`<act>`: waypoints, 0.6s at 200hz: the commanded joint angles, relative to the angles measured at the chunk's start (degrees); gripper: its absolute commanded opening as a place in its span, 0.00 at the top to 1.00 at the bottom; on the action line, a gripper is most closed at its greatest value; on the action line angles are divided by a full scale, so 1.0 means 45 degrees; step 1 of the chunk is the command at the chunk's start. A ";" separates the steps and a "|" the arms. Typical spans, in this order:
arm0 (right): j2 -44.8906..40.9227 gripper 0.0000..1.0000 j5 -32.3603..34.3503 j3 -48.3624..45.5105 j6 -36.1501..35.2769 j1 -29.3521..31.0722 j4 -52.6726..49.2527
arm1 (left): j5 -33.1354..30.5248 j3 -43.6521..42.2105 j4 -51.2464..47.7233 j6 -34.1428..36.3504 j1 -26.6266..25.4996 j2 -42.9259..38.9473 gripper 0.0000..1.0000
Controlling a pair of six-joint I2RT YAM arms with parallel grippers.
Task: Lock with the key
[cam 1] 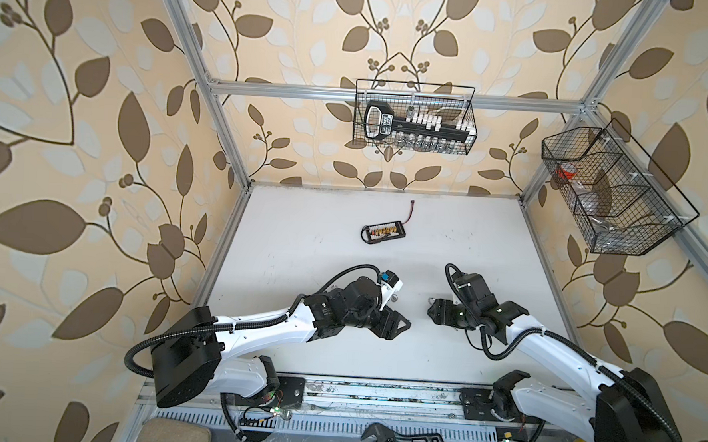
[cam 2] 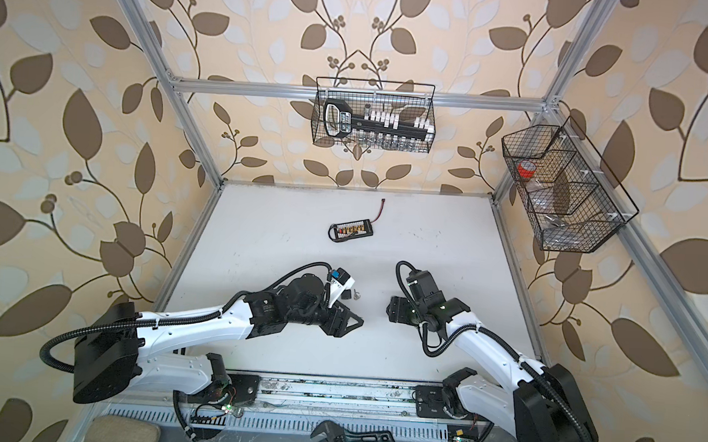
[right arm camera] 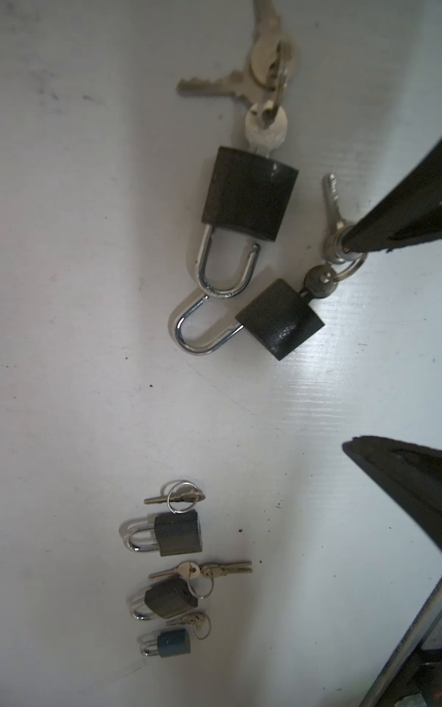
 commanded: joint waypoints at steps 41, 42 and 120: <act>0.1838 0.30 0.0081 0.0984 -0.1174 -0.0174 0.0651 | -0.0485 0.0045 0.0348 -0.0166 -0.0235 -0.0398 0.32; 0.1875 0.30 0.0058 0.0990 -0.1197 -0.0178 0.0664 | -0.0488 0.0042 0.0348 -0.0171 -0.0235 -0.0401 0.32; 0.3160 0.32 0.0148 0.1285 -0.1728 -0.0143 0.0551 | 0.1246 -0.0135 0.1732 0.0595 -0.0664 -0.0274 0.31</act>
